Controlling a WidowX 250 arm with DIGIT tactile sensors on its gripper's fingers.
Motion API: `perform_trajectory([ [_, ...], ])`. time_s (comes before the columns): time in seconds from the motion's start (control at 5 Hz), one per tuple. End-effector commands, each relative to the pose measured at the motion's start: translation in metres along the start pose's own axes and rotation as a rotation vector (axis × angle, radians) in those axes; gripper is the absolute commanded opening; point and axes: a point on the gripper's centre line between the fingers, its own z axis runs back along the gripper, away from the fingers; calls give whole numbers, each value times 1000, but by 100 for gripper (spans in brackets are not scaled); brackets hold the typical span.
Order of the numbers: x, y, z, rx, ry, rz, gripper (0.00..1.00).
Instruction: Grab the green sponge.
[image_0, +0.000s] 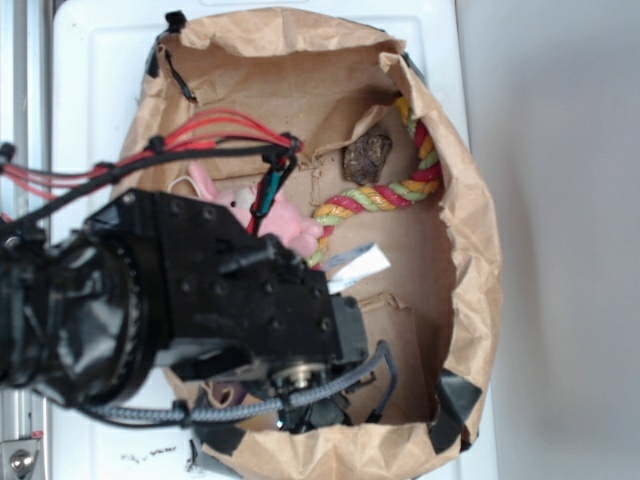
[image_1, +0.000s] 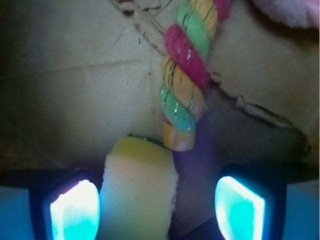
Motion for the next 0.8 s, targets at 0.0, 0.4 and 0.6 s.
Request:
perform_trajectory([
  [0.0, 2, -14, 5, -87, -8, 140, 100],
  [0.4, 1, -18, -21, -5, -4, 135, 100],
  [0.6, -2, -18, -35, 40, 5, 113, 100],
])
